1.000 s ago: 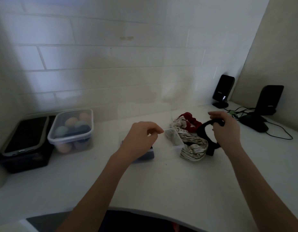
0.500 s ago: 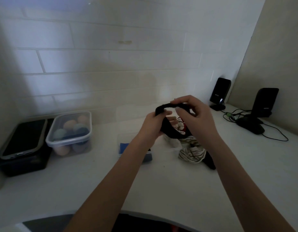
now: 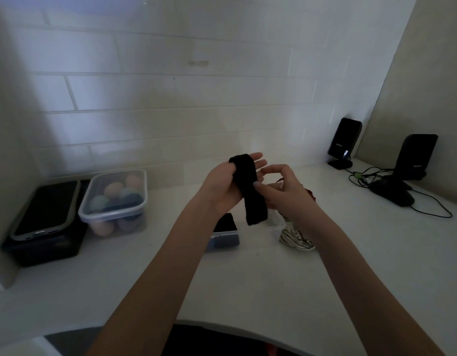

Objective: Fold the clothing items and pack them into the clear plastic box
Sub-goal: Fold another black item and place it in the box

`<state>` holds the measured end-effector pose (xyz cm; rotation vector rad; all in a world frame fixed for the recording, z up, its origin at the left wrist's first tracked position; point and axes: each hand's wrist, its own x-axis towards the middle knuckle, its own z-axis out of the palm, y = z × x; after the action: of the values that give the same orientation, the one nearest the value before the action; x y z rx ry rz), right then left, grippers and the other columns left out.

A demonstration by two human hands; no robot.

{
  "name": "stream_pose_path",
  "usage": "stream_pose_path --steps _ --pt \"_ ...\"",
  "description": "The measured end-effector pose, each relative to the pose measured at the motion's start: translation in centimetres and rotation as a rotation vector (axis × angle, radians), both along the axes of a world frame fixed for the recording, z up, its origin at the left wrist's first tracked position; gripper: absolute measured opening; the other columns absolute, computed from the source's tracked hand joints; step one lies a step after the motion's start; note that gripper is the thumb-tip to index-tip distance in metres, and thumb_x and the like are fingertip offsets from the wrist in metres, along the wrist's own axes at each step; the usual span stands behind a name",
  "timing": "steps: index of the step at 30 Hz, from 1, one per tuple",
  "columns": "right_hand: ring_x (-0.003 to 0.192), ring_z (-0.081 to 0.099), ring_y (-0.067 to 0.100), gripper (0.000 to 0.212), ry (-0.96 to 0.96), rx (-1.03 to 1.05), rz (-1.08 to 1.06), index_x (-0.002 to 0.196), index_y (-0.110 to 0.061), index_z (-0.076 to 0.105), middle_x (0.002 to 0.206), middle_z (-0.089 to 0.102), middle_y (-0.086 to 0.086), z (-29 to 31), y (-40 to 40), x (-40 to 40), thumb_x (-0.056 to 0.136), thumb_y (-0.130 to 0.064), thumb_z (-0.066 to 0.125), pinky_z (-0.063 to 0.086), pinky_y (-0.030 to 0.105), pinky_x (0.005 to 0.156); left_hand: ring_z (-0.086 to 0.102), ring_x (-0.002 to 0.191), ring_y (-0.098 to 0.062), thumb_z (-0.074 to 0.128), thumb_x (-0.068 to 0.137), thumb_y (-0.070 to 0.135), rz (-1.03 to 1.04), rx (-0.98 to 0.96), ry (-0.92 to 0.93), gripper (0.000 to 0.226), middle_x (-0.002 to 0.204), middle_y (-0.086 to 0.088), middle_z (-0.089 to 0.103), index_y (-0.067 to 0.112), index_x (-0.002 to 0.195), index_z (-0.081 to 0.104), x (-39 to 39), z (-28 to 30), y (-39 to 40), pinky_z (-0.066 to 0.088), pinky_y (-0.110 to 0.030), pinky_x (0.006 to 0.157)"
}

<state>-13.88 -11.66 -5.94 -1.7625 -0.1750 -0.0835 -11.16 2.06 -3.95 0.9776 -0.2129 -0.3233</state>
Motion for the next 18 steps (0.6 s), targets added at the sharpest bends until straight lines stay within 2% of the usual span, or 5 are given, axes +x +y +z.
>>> stream_pose_path --steps 2,7,12,15,18 --pt "0.059 0.067 0.006 0.028 -0.033 -0.041 -0.003 0.112 -0.023 0.048 0.053 0.066 -0.008 0.0 0.2 -0.2 0.088 -0.023 0.063 0.051 0.024 0.061 0.058 0.096 -0.023 0.029 0.097 0.005 0.017 -0.003 -0.014 0.034 0.108 -0.014 0.061 -0.003 0.121 0.052 0.1 0.0 0.3 0.049 -0.029 0.088" --pt "0.061 0.065 0.012 0.021 -0.136 0.053 -0.065 0.11 -0.019 0.051 0.067 0.067 0.003 0.4 0.7 -0.7 0.091 -0.019 0.059 0.052 0.024 0.057 0.057 0.101 -0.026 0.04 0.076 0.011 -0.099 -0.181 0.029 0.039 0.109 -0.018 0.059 -0.001 0.111 0.051 -0.5 -1.0 1.2 0.045 -0.034 0.091" --pt "0.071 0.071 0.016 0.011 -0.136 0.02 0.033 0.107 -0.021 0.052 0.081 0.071 0.008 0.4 1.1 -1.0 0.097 -0.018 0.047 0.058 0.03 0.062 0.063 0.105 -0.028 0.047 0.095 0.027 0.009 -0.029 0.028 0.034 0.113 -0.015 0.064 0.001 0.116 0.056 -0.3 -2.6 0.4 0.048 -0.046 0.098" --pt "0.068 0.069 0.017 0.026 -0.223 -0.02 0.066 0.11 -0.025 0.052 0.084 0.069 0.007 0.0 0.8 -1.1 0.1 -0.009 0.034 0.058 0.029 0.063 0.071 0.091 -0.018 0.045 0.096 0.018 0.078 -0.165 0.043 0.018 0.101 -0.009 0.069 0.006 0.098 0.059 0.0 -2.6 1.0 0.054 -0.039 0.09" --pt "0.078 0.06 0.007 0.053 -0.437 -0.3 0.065 0.114 -0.044 0.052 0.101 0.059 -0.002 -0.8 -0.1 -0.9 0.094 0.003 0.04 0.053 0.02 0.074 0.073 0.079 -0.017 0.046 0.096 0.014 0.119 -0.211 0.053 0.017 0.091 -0.01 0.071 0.004 0.093 0.059 0.1 -2.4 1.5 0.06 -0.033 0.077"
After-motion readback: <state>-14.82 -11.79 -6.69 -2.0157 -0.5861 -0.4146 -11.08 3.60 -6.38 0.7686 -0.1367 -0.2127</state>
